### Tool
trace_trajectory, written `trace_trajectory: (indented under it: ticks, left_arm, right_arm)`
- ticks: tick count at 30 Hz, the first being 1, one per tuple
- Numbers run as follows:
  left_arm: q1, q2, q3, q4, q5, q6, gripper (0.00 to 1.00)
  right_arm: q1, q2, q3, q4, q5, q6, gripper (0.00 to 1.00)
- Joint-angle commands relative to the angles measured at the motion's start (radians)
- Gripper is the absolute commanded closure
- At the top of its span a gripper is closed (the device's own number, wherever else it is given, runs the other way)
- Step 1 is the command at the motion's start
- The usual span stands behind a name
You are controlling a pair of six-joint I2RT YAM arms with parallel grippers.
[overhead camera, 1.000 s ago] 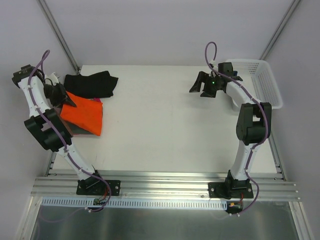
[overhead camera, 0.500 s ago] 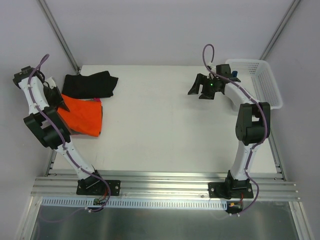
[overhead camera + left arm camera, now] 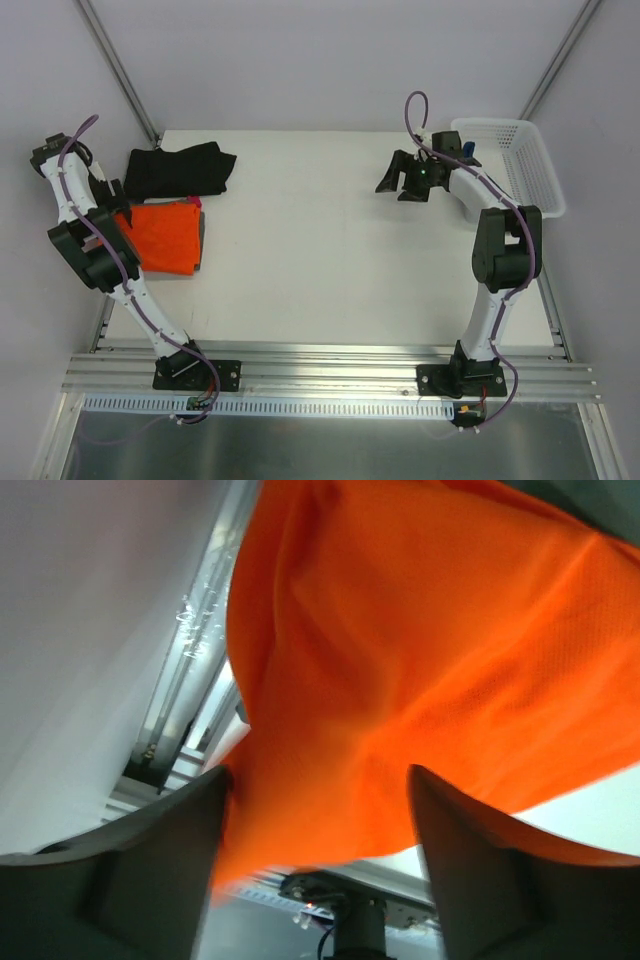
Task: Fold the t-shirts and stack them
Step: Put the neatly folded tshirt into the corner of the board with the left arm
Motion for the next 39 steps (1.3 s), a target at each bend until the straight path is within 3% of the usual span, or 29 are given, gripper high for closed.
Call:
trace_trajectory:
  ticks: [1,3,8,13,15,20,23,25,28,32,36,39]
  left_arm:
    - [0.007,-0.002,0.029,0.002,-0.12,0.002,0.1]
    - [0.005,-0.003,0.023,0.002,-0.128,0.002,0.01]
    - [-0.005,-0.034,0.03,0.031,-0.191,-0.015,0.01]
    - [-0.059,-0.084,0.156,0.068,-0.191,-0.007,0.01]
    - [-0.128,-0.11,0.238,0.068,-0.147,0.002,0.01]
    - [-0.338,-0.176,0.345,0.08,0.14,0.039,0.01]
    - [-0.487,-0.201,0.355,0.114,0.228,-0.018,0.01]
    - [-0.594,-0.195,0.358,0.128,0.214,-0.056,0.01]
    - [-0.683,-0.157,0.377,0.14,0.225,-0.096,0.01]
    - [-0.743,-0.072,0.49,0.17,0.305,-0.082,0.01]
    - [-0.805,-0.019,0.598,0.345,0.32,-0.073,0.01]
    - [-0.849,-0.031,0.569,0.411,0.364,-0.059,0.02]
  right_arm:
    - [0.004,-0.082,-0.012,0.026,0.002,-0.021,0.11]
    - [0.006,-0.083,-0.013,0.027,0.0,-0.021,0.11]
    - [0.004,-0.083,-0.013,0.035,0.0,-0.015,0.11]
    - [0.004,-0.091,-0.006,0.039,0.006,-0.012,0.1]
    - [0.001,-0.102,0.002,0.039,0.009,-0.003,0.09]
    - [-0.013,-0.151,0.018,0.055,0.018,0.012,0.07]
    - [-0.016,-0.195,0.025,0.053,0.026,0.015,0.01]
    - [-0.017,-0.232,0.027,0.046,0.043,0.029,0.01]
    - [-0.045,-0.27,0.034,0.027,0.071,0.041,0.0]
    - [-0.095,-0.306,0.097,-0.031,0.213,-0.067,0.02]
    - [-0.144,-0.266,0.177,-0.065,0.319,-0.205,0.03]
    - [-0.171,-0.241,0.194,-0.056,0.375,-0.276,0.05]
